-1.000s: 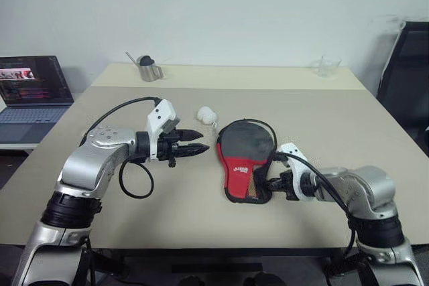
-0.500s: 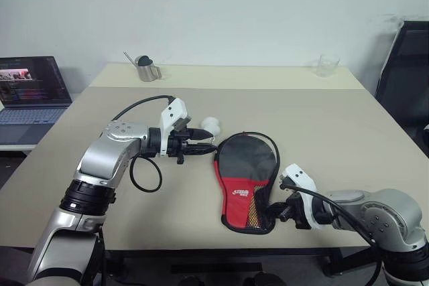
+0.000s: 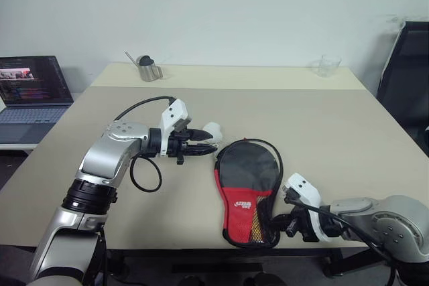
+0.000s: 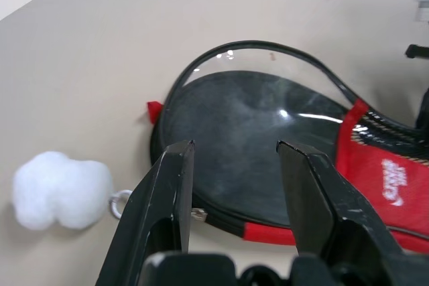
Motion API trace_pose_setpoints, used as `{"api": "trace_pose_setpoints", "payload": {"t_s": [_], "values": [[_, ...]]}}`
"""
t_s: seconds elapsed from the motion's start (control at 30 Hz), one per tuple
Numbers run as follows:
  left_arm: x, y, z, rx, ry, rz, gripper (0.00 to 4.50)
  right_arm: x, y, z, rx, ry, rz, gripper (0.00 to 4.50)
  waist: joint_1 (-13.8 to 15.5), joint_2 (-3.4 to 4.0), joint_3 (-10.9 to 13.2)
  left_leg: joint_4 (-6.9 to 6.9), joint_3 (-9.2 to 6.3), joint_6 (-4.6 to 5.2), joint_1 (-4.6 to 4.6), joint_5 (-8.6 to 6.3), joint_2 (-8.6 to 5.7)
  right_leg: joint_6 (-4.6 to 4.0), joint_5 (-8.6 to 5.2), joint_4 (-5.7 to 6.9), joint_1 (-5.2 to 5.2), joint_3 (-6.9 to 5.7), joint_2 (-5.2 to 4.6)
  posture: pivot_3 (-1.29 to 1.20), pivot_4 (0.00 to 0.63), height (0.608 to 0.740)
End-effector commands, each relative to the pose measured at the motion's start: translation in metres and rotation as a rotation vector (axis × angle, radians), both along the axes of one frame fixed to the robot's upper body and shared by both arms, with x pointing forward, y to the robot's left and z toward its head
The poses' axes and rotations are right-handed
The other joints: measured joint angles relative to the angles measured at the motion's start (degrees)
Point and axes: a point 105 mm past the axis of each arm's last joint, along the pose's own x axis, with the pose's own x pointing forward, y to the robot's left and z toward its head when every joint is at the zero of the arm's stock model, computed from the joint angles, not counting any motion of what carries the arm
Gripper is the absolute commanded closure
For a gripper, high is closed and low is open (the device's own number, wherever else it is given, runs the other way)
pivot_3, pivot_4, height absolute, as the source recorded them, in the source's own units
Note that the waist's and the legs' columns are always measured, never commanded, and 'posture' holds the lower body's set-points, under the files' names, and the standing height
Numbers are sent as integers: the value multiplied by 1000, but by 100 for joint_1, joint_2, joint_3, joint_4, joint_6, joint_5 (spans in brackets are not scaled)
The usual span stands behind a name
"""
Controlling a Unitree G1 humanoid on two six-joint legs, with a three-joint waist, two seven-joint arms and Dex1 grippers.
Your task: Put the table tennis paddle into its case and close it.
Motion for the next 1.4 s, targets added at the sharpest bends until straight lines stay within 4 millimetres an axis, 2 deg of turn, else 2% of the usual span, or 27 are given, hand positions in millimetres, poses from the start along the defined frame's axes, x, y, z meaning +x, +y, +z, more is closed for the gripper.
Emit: {"api": "trace_pose_setpoints", "payload": {"t_s": [0.03,0.1,0.2,0.4,0.6,0.77,0.87,0.97,1.07,1.2,1.3,1.4], "values": [[0,-3,12,-9,-57,-13,2360,-10,4,-6,-8,56,41,4476,0,0,0,1,0,0,0,0,0,0,0,1,0,-1,0,0,150,740],[0,-3,13,-11,-59,-14,2360,-8,4,-6,-11,53,31,4476,0,0,0,3,-2,0,0,0,0,0,0,2,1,-2,0,0,150,740],[2,-2,13,-9,-65,-8,2360,-6,4,-3,-5,50,37,3830,0,0,0,4,-2,0,1,0,1,0,0,4,1,-2,0,0,150,740],[4,-1,14,-9,-70,-2,2360,0,5,2,3,30,29,1844,-2,0,0,7,-3,0,1,0,1,0,0,7,1,-2,0,0,150,740],[7,3,14,-8,-78,22,2360,10,-7,27,-12,-45,44,31,0,0,0,21,-3,0,1,0,0,2,2,17,1,-1,0,0,150,740],[19,12,17,-11,-111,98,2360,13,-23,40,-86,-99,69,31,6,-1,0,17,-2,0,0,0,-1,2,1,12,1,-1,0,0,150,740],[40,28,22,-15,-147,235,2360,26,-38,52,-117,-148,34,31,5,-2,1,19,-2,0,0,0,-1,2,2,12,1,0,-1,0,150,740],[58,42,27,-28,-171,354,2360,46,-44,68,-115,-247,-4,31,-4,-2,1,22,-3,0,2,0,-1,3,2,13,1,-1,-2,0,150,740],[73,50,27,-41,-150,461,2360,75,-33,98,-12,-423,-54,31,-17,-3,2,20,-2,0,2,0,0,3,2,14,0,1,0,0,150,740],[88,49,29,-80,-124,541,2360,104,-4,138,207,-686,-108,31,-7,-6,4,17,-1,0,-4,0,-1,4,3,13,-3,0,6,0,150,740],[93,50,25,-81,-102,575,2360,112,24,134,319,-723,-123,31,-6,-7,4,17,3,0,-11,0,-3,6,4,12,-7,2,8,0,150,740],[95,50,18,-68,-68,596,2360,124,44,110,346,-742,-171,31,-8,-8,3,17,6,0,-11,0,-2,8,3,13,-7,4,7,0,150,740]]}}
